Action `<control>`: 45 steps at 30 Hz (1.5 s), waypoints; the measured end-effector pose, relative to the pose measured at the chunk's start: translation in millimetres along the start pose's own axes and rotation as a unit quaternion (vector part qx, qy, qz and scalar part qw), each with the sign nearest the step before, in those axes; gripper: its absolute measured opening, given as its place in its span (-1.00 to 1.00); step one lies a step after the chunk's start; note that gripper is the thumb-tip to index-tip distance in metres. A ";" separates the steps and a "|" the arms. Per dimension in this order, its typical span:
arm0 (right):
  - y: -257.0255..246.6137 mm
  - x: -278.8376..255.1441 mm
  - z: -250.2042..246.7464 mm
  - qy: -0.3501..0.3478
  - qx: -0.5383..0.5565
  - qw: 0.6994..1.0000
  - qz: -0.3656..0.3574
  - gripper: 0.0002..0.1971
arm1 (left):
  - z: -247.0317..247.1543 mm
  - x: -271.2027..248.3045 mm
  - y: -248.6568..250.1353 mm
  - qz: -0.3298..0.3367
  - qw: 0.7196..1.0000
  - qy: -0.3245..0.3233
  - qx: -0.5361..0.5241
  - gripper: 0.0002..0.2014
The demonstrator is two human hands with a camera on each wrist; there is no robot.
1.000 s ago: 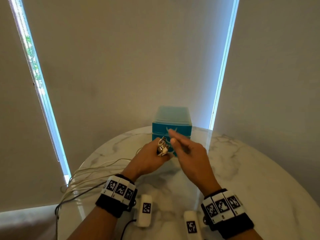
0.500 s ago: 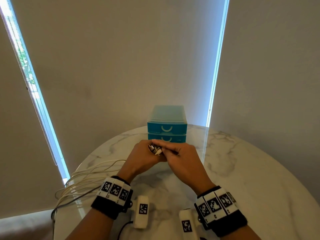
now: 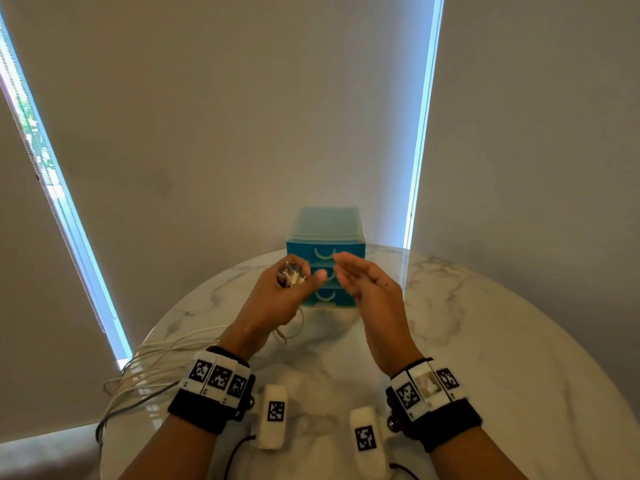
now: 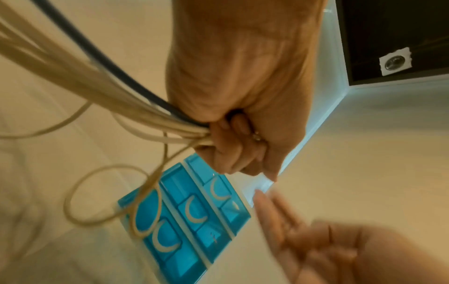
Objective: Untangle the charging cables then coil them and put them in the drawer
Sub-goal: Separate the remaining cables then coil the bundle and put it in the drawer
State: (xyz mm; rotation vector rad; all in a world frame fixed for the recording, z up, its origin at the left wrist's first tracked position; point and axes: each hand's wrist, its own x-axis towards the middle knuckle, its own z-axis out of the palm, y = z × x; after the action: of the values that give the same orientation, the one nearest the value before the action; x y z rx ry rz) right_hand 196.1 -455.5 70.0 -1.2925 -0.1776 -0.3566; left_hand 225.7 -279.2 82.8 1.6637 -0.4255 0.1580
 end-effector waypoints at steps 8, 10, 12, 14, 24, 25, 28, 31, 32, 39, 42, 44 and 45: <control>31.5 -18.9 36.4 -0.183 -0.026 0.974 0.130 -0.75 | 5.9 14.4 22.0 -0.104 0.947 -0.056 -0.298 -0.69; 29.2 -17.3 35.8 -0.198 -0.022 0.970 0.138 -0.84 | 3.8 20.6 24.8 -0.117 0.946 -0.061 -0.297 -0.66; 27.5 -18.2 31.7 -0.216 0.004 0.963 0.162 -0.84 | 0.8 25.1 29.1 -0.125 0.945 -0.061 -0.297 -0.66; 27.8 -19.8 29.2 -0.226 -0.011 0.961 0.161 -0.77 | 2.1 26.9 34.1 -0.130 0.944 -0.065 -0.297 -0.66; 26.6 -26.9 39.3 -0.194 -0.032 0.972 0.127 -0.72 | 8.2 26.4 45.1 -0.125 0.959 -0.075 -0.245 -0.74; 26.9 -26.7 38.2 -0.177 -0.043 0.977 0.108 -0.73 | 6.8 26.6 46.7 -0.126 0.957 -0.067 -0.253 -0.73; 26.8 -27.1 38.4 -0.125 -0.049 0.988 0.074 -0.79 | 3.5 25.8 48.9 -0.130 0.953 -0.024 -0.272 -0.69; 26.7 -29.7 40.8 -0.081 -0.039 0.995 0.049 -0.82 | 3.7 25.0 49.4 -0.128 0.939 -0.005 -0.319 -0.66; 26.6 -30.6 41.8 -0.073 -0.029 0.996 0.047 -0.80 | 4.5 24.1 50.6 -0.129 0.934 -0.007 -0.334 -0.67; 26.6 -32.1 47.1 -0.030 0.044 0.997 0.052 -0.82 | 8.9 24.1 43.4 -0.139 0.935 -0.044 -0.324 -0.53; 28.1 -31.6 49.0 -0.014 0.052 0.997 0.062 -0.83 | 9.0 25.1 41.2 -0.144 0.937 -0.037 -0.317 -0.54; 28.7 -31.4 49.7 -0.009 0.067 0.995 0.076 -0.83 | 9.9 24.7 39.3 -0.139 0.942 -0.035 -0.305 -0.62; 28.9 -31.1 49.5 -0.006 0.070 0.994 0.078 -0.83 | 11.2 24.3 38.8 -0.132 0.945 -0.034 -0.299 -0.66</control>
State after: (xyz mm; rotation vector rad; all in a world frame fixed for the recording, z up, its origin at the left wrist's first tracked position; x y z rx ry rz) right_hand 180.8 -396.4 47.1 -1.1612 -0.1083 -0.1990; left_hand 232.3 -297.9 125.5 1.1108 -0.2620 -0.2141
